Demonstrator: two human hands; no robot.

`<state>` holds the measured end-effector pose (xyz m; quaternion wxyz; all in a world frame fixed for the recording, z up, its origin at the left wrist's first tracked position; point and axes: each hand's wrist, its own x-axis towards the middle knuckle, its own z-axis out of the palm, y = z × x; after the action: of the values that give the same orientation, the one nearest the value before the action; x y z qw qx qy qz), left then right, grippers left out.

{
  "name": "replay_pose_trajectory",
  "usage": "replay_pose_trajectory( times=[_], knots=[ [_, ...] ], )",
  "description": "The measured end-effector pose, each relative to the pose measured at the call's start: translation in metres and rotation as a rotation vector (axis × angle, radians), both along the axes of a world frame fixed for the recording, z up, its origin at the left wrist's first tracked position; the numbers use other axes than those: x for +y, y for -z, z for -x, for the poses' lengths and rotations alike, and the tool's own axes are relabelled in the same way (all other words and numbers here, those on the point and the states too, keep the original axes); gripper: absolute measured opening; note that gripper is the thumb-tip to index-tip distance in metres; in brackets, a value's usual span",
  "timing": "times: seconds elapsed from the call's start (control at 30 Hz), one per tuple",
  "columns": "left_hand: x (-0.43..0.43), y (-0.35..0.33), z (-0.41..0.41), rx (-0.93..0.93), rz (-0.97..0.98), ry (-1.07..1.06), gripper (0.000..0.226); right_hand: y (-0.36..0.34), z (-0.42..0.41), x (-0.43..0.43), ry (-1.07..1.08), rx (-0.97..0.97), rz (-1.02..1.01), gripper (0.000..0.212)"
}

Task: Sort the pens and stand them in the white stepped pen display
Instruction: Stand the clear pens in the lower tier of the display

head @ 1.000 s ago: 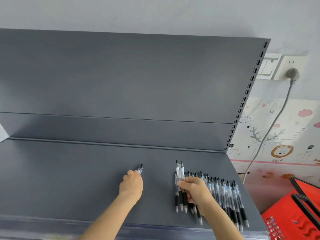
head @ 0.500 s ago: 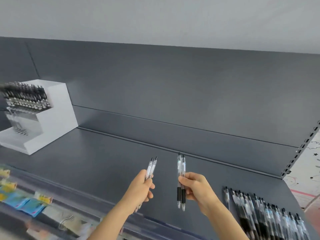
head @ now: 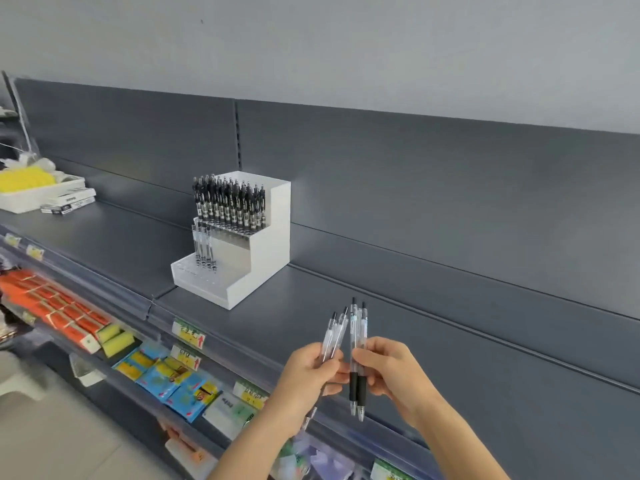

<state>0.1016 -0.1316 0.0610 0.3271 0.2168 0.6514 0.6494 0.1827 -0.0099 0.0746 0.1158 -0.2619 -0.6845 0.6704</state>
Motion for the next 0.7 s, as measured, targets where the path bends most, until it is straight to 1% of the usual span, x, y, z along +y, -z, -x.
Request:
replay_pose_trajectory(
  times=[0.17, 0.33, 0.43, 0.57, 0.7],
  knots=[
    [-0.03, -0.002, 0.038, -0.056, -0.106, -0.016, 0.025, 0.005, 0.054, -0.035, -0.01, -0.004, 0.032, 0.013],
    [-0.042, 0.0, 0.089, 0.025, -0.044, -0.097, 0.026, 0.005, 0.106, -0.047, -0.056, 0.012, 0.064, 0.016],
    [-0.047, 0.002, 0.125, 0.062, -0.008, -0.133, 0.028, 0.006, 0.139, -0.046, -0.052, 0.024, 0.038, 0.023],
    [-0.045, 0.005, 0.18, 0.01, 0.0, -0.226, 0.017, 0.008, 0.187, -0.032, 0.018, 0.032, -0.043, 0.024],
    [-0.044, 0.005, 0.227, 0.03, 0.029, -0.277, 0.016, 0.009, 0.231, -0.018, 0.05, 0.033, -0.088, 0.025]
  ],
)
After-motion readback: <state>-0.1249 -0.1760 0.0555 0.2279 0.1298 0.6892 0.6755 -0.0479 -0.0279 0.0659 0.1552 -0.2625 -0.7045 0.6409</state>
